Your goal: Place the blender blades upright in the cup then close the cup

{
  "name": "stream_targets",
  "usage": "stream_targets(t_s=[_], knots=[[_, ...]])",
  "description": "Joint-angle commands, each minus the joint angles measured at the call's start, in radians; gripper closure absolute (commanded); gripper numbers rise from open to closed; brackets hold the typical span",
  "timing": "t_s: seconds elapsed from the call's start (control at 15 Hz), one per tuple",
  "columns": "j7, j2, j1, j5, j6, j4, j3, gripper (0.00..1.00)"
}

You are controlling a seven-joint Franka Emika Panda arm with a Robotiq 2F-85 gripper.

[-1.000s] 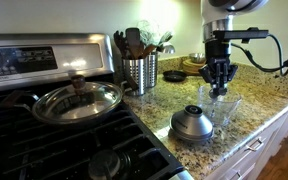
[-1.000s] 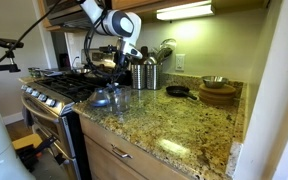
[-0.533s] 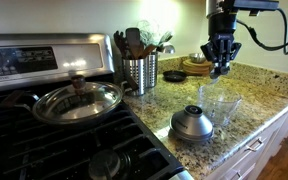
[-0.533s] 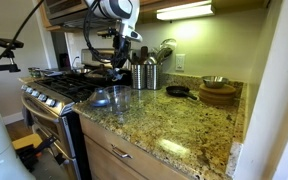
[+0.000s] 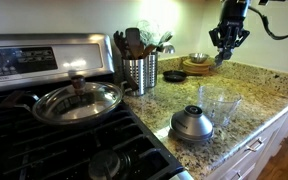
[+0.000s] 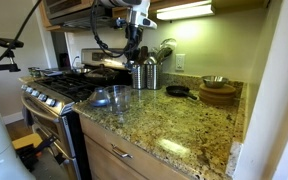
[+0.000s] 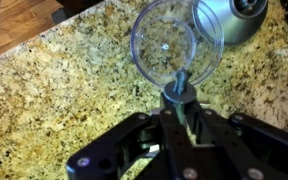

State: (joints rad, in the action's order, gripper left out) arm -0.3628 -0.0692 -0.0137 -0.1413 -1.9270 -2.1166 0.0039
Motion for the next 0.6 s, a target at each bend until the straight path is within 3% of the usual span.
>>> stream_targets(t_s=[0.0,0.53], knots=[[-0.072,0.000,-0.027,-0.011,-0.106,-0.028,-0.025,0.90],[-0.107,0.075,-0.045,-0.078,-0.277,-0.116,-0.054,0.90]])
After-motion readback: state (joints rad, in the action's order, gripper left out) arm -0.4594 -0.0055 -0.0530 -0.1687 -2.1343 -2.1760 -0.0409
